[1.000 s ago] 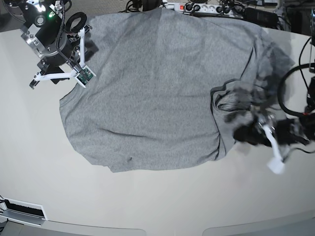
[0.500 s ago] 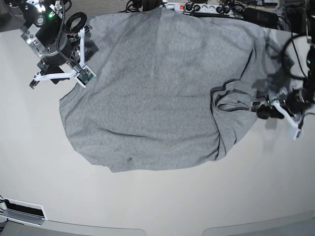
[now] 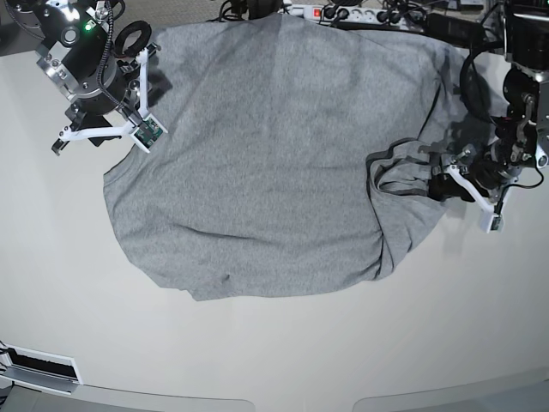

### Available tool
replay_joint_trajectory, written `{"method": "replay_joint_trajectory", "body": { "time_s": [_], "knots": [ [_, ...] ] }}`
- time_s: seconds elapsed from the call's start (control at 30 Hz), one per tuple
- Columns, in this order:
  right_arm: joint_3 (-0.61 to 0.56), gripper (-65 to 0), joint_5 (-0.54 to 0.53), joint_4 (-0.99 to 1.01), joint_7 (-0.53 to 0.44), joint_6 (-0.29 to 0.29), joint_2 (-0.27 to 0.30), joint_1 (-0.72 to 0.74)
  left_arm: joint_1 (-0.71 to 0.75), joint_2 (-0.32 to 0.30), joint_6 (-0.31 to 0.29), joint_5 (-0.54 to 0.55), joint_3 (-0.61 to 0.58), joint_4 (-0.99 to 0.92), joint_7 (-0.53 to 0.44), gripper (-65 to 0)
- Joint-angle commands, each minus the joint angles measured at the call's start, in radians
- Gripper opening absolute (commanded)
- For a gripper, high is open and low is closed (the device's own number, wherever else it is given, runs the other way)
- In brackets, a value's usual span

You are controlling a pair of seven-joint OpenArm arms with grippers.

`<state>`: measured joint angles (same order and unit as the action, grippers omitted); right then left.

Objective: Layout the t-shirt on the table in an organized manner, then fold the t-shirt properly
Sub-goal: 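Grasp the bunched shirt corner with the left gripper and pull it outward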

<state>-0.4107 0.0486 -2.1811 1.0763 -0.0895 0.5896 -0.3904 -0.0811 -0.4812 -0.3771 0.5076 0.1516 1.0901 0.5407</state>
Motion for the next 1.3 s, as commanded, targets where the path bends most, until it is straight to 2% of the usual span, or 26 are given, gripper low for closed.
{"method": "replay_joint_trajectory", "body": {
  "time_s": [0.0, 0.1, 0.17, 0.23, 0.3, 0.4, 0.57, 0.73, 0.83, 0.97, 1.07, 1.2, 1.27],
  "knots": [
    [0.006, -42.5, 0.011, -0.015, -0.008, 0.004, 0.010, 0.003, -0.035, -0.014, -0.003, 0.005, 0.004, -0.014, -0.023, -22.0],
    [0.006, -42.5, 0.011, -0.015, -0.007, 0.005, 0.010, 0.003, -0.098, -0.006, -0.005, 0.005, 0.004, -0.126, -0.051, -22.0],
    [0.006, -42.5, 0.011, -0.015, -0.007, 0.005, 0.010, 0.003, -0.145, -0.004, -0.035, 0.006, 0.004, -0.195, -0.062, -22.1],
    [0.006, -42.5, 0.011, -0.015, -0.008, 0.005, 0.009, 0.003, -0.182, -0.001, -0.074, 0.020, 0.004, -0.241, -0.058, -26.7],
    [0.006, -42.5, 0.011, -0.015, -0.008, 0.005, 0.009, 0.003, -0.201, 0.002, -0.082, 0.037, 0.004, -0.255, -0.039, -38.0],
    [0.006, -42.5, 0.011, -0.015, -0.008, 0.005, 0.010, 0.003, -0.204, 0.002, -0.081, 0.035, 0.004, -0.254, -0.036, -65.0],
    [0.006, -42.5, 0.011, -0.015, -0.008, 0.005, 0.009, 0.003, -0.224, -0.008, -0.082, 0.045, 0.004, -0.243, 0.003, -65.0],
    [0.006, -42.5, 0.011, -0.015, -0.008, 0.005, 0.009, 0.002, -0.271, -0.067, -0.083, 0.058, 0.004, -0.121, 0.063, -65.0],
    [0.006, -42.5, 0.011, -0.015, -0.008, 0.005, 0.009, 0.003, -0.314, -0.114, -0.083, 0.057, 0.004, -0.048, 0.062, -65.0],
    [0.006, -42.5, 0.011, -0.015, -0.011, 0.005, 0.009, 0.003, -0.397, -0.161, -0.083, 0.059, 0.004, -0.043, 0.058, -65.0],
    [0.006, -42.5, 0.005, -0.015, -0.011, 0.005, 0.009, 0.003, -0.438, -0.180, -0.084, 0.076, 0.004, -0.043, 0.043, -65.0],
    [0.006, -42.5, 0.004, -0.015, -0.011, 0.005, 0.009, 0.003, -0.470, -0.184, -0.126, 0.083, 0.004, -0.044, 0.027, -65.0],
    [0.006, -42.5, 0.004, -0.015, -0.011, 0.005, 0.009, 0.002, -0.472, -0.184, -0.128, 0.102, 0.003, -0.044, 0.006, -65.0]
  ]
}}
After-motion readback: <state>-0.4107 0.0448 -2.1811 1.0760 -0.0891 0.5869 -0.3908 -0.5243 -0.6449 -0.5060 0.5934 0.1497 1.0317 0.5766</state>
